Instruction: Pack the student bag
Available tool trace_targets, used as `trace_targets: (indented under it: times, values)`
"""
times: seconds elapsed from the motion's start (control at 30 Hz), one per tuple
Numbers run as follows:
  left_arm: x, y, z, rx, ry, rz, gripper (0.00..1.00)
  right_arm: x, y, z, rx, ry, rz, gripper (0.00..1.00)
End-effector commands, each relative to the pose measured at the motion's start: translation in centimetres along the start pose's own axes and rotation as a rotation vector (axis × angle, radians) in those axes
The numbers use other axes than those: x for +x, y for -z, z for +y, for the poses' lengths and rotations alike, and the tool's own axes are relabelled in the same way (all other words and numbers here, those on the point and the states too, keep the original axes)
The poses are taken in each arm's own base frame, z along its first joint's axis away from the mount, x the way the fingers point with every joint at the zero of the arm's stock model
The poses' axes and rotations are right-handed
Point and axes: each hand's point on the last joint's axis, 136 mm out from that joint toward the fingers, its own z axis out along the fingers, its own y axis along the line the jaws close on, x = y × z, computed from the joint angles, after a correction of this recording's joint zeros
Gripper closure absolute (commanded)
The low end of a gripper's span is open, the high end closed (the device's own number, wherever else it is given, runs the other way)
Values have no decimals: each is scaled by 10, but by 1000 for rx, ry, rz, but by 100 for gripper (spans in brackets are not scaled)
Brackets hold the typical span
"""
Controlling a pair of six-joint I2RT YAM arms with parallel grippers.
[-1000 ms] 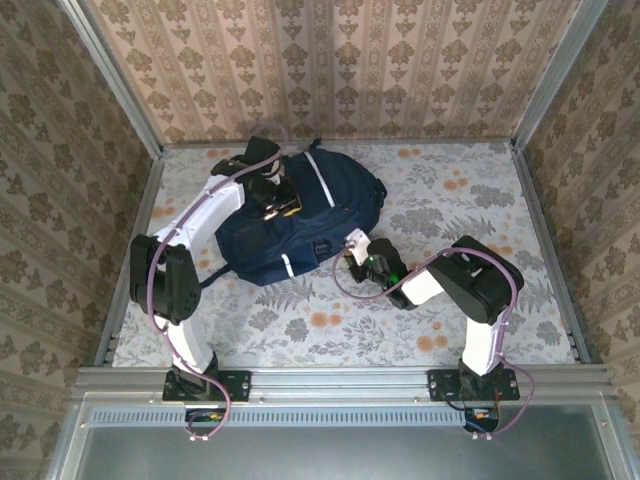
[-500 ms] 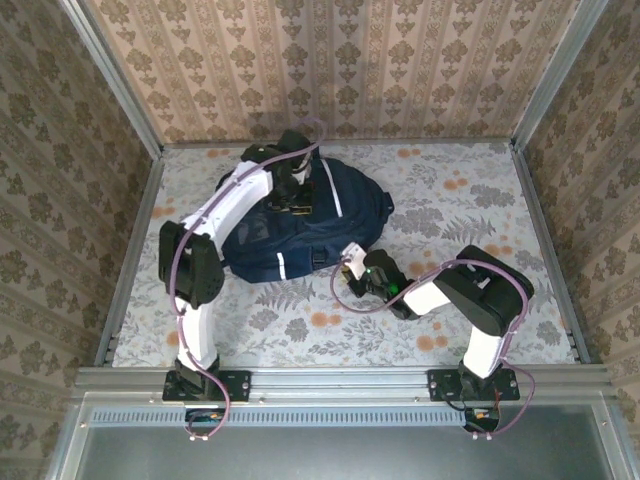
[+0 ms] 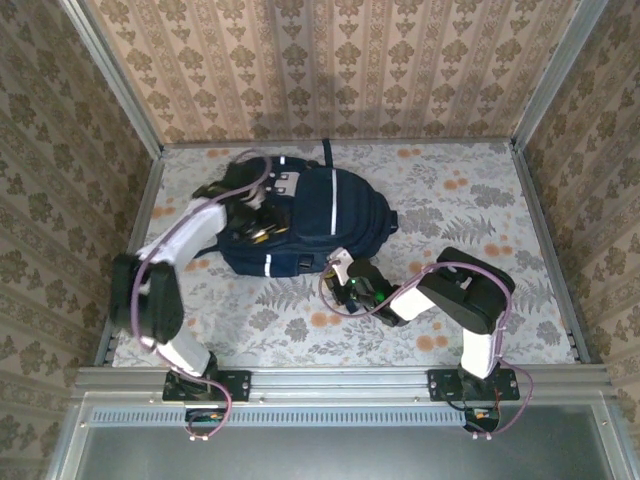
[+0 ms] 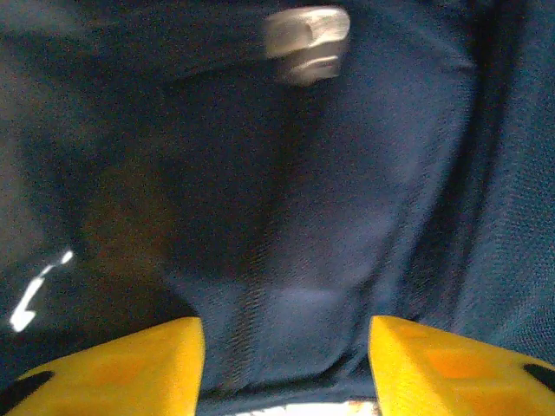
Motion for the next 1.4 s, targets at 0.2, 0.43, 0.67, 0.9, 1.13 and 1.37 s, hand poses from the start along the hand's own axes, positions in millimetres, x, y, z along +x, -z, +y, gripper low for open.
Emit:
trace_targets:
  times: [0.2, 0.43, 0.67, 0.9, 1.13, 1.37]
  values:
    - [38, 8, 21, 224, 399, -174, 33, -6, -10, 24, -78, -81, -19, 100]
    - [40, -14, 39, 228, 503, -199, 29, -1, -8, 26, -82, -77, -7, 100]
    - [28, -33, 52, 177, 513, -232, 39, 0, -8, 26, -82, -77, -9, 100]
    - [39, -45, 64, 137, 536, -201, 63, -1, -3, 22, -62, -62, -1, 100]
    - [36, -35, 80, 48, 473, -245, 100, 6, 0, 16, -32, -41, 46, 100]
    - [34, -33, 108, -53, 493, -242, 100, 14, 12, -4, 40, -37, 140, 100]
